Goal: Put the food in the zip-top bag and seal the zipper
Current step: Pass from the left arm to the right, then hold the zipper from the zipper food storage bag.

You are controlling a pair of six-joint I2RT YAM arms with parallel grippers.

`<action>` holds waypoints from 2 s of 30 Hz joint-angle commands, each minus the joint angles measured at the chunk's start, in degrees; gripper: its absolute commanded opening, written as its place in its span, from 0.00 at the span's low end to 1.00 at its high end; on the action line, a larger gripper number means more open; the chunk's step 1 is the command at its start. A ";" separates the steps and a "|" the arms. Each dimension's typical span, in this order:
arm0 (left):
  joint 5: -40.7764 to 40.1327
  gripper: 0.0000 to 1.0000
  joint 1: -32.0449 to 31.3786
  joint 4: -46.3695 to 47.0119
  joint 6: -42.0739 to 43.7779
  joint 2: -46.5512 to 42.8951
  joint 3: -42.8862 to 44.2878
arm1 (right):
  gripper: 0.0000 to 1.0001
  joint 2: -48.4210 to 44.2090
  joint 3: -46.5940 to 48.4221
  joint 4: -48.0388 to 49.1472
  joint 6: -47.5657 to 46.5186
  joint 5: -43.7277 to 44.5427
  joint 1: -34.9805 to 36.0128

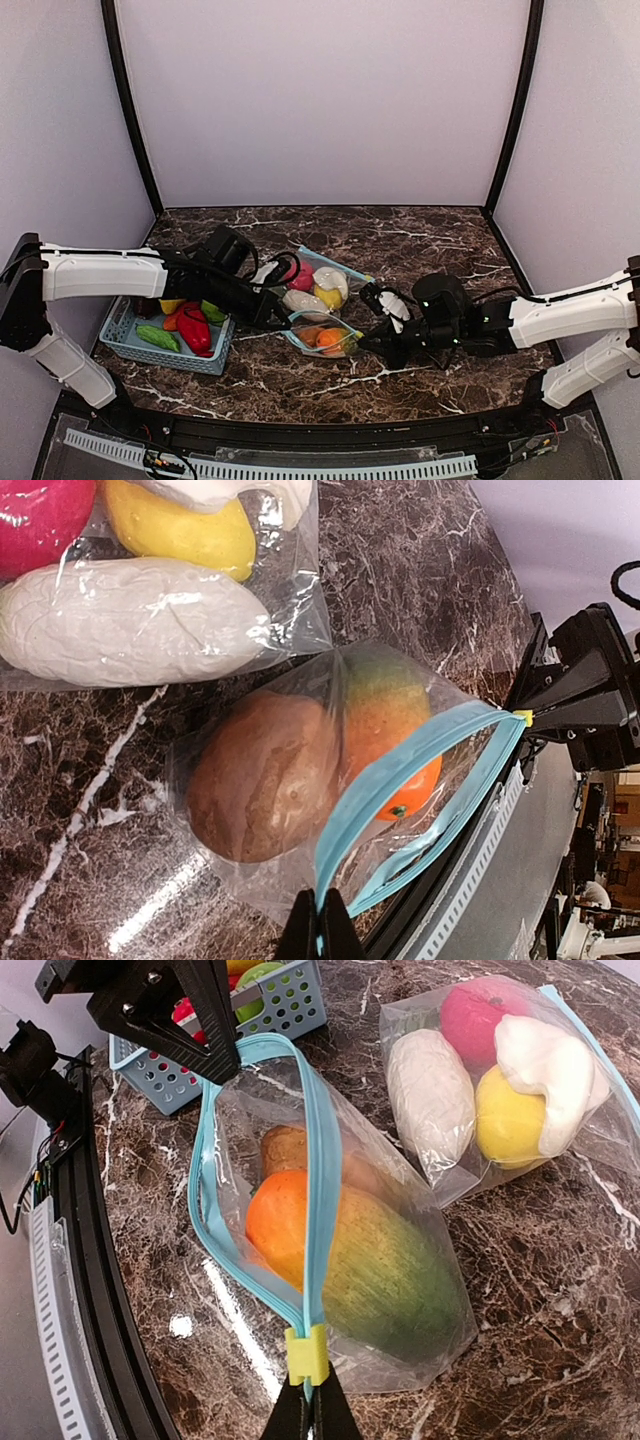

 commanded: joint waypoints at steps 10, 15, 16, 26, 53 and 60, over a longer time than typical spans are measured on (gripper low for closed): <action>-5.85 0.09 0.71 -11.23 7.76 -6.25 0.41 | 0.00 -0.10 3.78 -1.55 -0.84 -7.78 0.31; -11.33 0.53 -1.34 -13.51 10.88 -13.02 -0.88 | 0.00 1.79 5.57 0.88 -0.69 -12.72 0.59; -12.97 0.59 -1.75 -14.15 11.31 -15.16 -0.59 | 0.00 2.04 5.82 1.40 -0.67 -13.65 0.63; -16.15 0.80 -5.81 -8.41 23.05 -19.49 5.27 | 0.00 3.52 4.65 5.32 0.11 -16.35 0.48; 14.99 0.37 -10.79 12.46 29.11 5.68 9.96 | 0.00 3.29 1.68 10.59 4.28 -26.64 -5.14; 17.87 0.31 -10.74 11.66 29.34 9.00 11.07 | 0.00 3.34 1.88 10.25 4.68 -26.71 -5.36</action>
